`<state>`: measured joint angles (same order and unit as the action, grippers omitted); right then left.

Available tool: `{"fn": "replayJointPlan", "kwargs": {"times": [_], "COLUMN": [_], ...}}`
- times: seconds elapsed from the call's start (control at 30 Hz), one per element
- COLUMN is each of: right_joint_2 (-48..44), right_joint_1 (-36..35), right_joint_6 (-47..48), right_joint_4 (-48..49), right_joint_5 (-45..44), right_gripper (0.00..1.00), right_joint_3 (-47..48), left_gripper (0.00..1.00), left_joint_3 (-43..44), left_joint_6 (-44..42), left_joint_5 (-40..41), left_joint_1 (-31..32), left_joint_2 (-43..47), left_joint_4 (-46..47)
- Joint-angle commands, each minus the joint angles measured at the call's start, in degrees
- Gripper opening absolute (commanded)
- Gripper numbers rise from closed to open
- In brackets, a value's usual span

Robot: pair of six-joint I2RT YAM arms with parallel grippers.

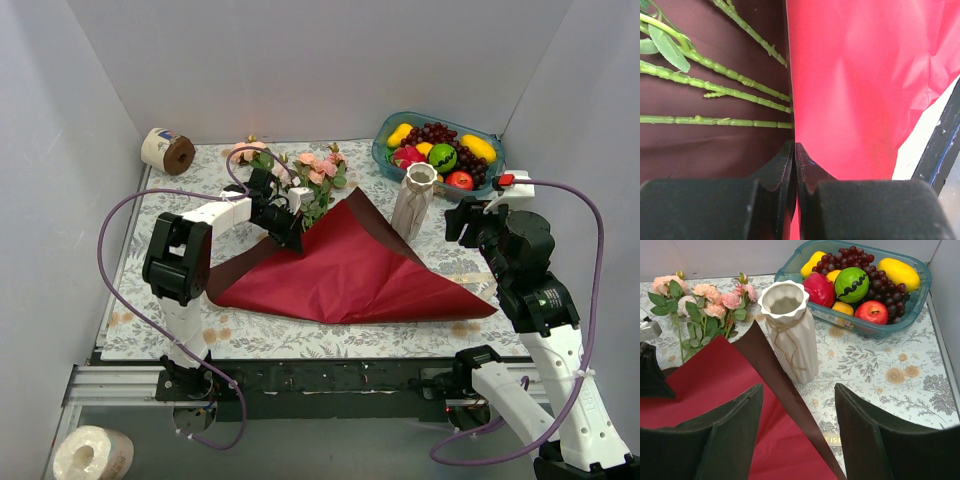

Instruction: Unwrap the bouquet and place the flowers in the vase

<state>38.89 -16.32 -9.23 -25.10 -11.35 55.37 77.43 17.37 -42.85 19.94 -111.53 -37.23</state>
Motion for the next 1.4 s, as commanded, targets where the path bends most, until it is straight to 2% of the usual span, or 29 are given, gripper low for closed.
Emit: {"fn": "replayJointPlan", "kwargs": {"times": [0.0, 0.13, 0.23, 0.37, 0.5, 0.57, 0.6, 0.67, 0.7, 0.73, 0.9, 0.93, 0.97, 1.0, 1.1, 1.13, 1.17, 1.2, 1.23, 1.27, 1.37], "right_joint_2": [-0.40, 0.04, 0.13, 0.39, 0.57, 0.57, 0.66, 0.57, 0.48, 0.57, 0.30, 0.30, 0.48, 0.83, 1.53, 1.62, 1.97, 2.06, 2.06, 1.89, 1.45], "right_joint_1": [-0.38, -0.30, -0.30, -0.38, -0.38, -0.38, -0.38, -0.30, -0.38, -0.38, -0.38, -0.38, -0.38, -0.47, -0.47, -0.47, -0.47, -0.47, -0.38, -0.38, -0.47], "right_joint_6": [-0.17, -0.08, -0.08, 0.18, 0.53, 0.53, 0.45, 0.36, 0.44, 0.45, 1.15, 1.58, 1.76, 1.76, 1.50, 1.50, 1.41, 1.50, 1.50, 1.76, 1.94], "right_joint_4": [3.30, 3.57, 3.74, 3.48, 3.83, 3.83, 3.92, 3.92, 3.83, 3.40, 3.22, 3.30, 3.65, 3.74, 4.01, 3.92, 4.01, 3.83, 3.75, 3.75, 3.92], "right_joint_5": [1.51, 2.13, 2.74, 3.71, 5.02, 6.07, 6.43, 7.83, 8.36, 8.89, 13.55, 13.99, 15.21, 15.74, 16.89, 16.98, 17.07, 17.07, 17.15, 17.16, 17.33], "right_gripper": [0.67, 0.66, 0.66, 0.66, 0.66, 0.66, 0.66, 0.67, 0.66, 0.66, 0.67, 0.67, 0.67, 0.67, 0.67, 0.68, 0.67, 0.67, 0.67, 0.67, 0.67], "right_joint_3": [1.58, 1.58, 2.10, 3.25, 4.21, 4.48, 4.65, 4.83, 4.92, 5.18, 4.31, 3.61, 3.43, 3.34, 3.34, 3.42, 3.51, 3.43, 3.34, 3.25, 1.67], "left_gripper": [0.03, 0.04, 0.04, 0.06, 0.05, 0.01, 0.01, 0.00, 0.00, 0.00, 0.00, 0.01, 0.10, 0.26, 0.29, 0.38, 0.51, 0.73, 0.88, 0.98, 0.98], "left_joint_3": [2.20, 5.71, 7.30, 3.62, -2.44, -6.12, -7.11, -9.91, -10.62, -11.50, -15.55, -15.99, -16.34, -17.04, -18.71, -19.24, -19.59, -20.29, -20.47, -20.65, -21.70], "left_joint_6": [0.04, -1.18, -3.03, -7.42, -12.34, -16.99, -24.24, -30.60, -39.34, -42.56, -48.64, -51.96, -53.73, -54.45, -53.14, -52.96, -51.92, -50.25, -48.76, -47.96, -48.91], "left_joint_5": [-0.65, -1.18, -1.18, -2.23, -7.57, -10.49, -12.15, -13.22, -14.09, -14.10, -12.26, -11.65, -11.73, -11.64, -10.94, -10.76, -10.59, -10.41, -10.06, -9.54, -8.04], "left_joint_1": [0.18, 2.55, 6.59, 12.38, 13.98, 13.98, 14.07, 14.07, 14.16, 14.16, 14.16, 14.24, 14.24, 14.16, 14.24, 14.24, 14.16, 14.16, 14.24, 14.16, 14.24], "left_joint_2": [6.40, 10.00, 14.65, 22.39, 31.18, 36.01, 37.33, 41.03, 42.08, 43.74, 48.06, 48.68, 49.55, 50.52, 55.00, 56.23, 57.81, 60.52, 62.03, 63.26, 68.18], "left_joint_4": [0.32, -3.53, -7.31, -10.31, -13.21, -15.49, -19.42, -23.83, -29.33, -31.82, -37.64, -38.69, -40.01, -40.72, -38.80, -38.36, -37.74, -35.74, -35.02, -34.93, -36.59]}}
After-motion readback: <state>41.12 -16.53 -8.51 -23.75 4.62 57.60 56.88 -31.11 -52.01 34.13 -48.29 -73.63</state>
